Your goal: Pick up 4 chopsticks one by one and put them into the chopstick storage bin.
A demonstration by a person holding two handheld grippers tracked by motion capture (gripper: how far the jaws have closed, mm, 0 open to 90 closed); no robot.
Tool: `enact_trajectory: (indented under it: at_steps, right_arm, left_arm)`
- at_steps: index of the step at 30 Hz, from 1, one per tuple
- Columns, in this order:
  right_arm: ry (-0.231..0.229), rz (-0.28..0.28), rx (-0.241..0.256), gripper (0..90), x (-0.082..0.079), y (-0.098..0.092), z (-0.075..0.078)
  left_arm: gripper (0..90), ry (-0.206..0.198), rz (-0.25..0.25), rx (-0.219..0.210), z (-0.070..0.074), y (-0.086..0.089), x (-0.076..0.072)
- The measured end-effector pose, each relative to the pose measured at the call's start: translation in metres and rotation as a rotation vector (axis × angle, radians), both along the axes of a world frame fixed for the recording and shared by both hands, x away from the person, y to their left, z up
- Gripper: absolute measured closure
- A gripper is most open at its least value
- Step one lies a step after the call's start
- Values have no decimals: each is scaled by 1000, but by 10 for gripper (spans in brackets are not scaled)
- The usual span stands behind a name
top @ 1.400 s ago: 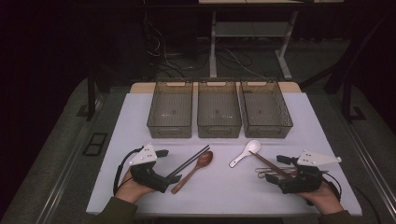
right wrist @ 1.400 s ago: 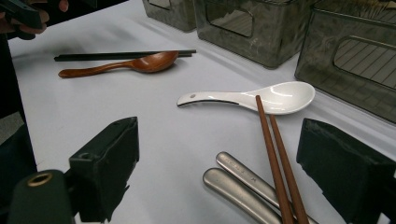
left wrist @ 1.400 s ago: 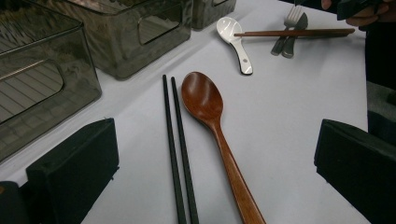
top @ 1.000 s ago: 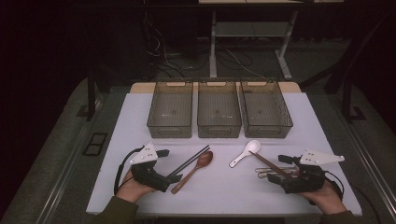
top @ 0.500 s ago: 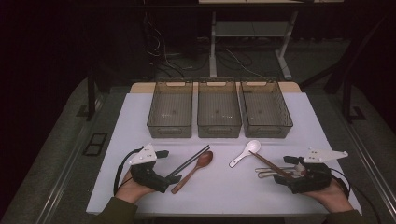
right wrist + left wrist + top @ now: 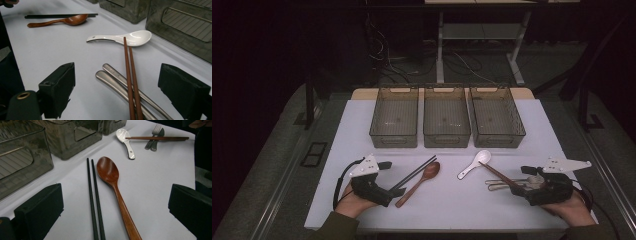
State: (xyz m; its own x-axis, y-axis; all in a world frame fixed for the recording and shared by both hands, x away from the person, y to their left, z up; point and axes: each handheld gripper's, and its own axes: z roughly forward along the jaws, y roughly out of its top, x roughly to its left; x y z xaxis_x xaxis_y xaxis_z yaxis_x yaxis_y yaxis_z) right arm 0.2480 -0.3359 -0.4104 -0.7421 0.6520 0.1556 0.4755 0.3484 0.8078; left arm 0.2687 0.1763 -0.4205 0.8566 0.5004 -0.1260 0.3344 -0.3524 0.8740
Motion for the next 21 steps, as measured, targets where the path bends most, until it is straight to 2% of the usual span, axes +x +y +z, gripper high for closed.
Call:
enact_trajectory:
  at_steps: [4, 8, 13, 21]
  right_arm:
    - [2, -13, -14, 140, 1, -4, -1]
    - [12, -19, -7, 141, 1, -7, -1]
    - [18, -26, -31, 146, 1, -11, -3]
    - [33, -45, -36, 152, 2, -19, -5]
  left_arm:
    - [0, 1, 2, 0, -1, 2, -2]
    - [0, 2, 8, 1, -1, 2, -2]
    - [0, -5, 2, 13, -1, 2, -2]
    - [0, 1, -7, 9, -2, 1, -2]
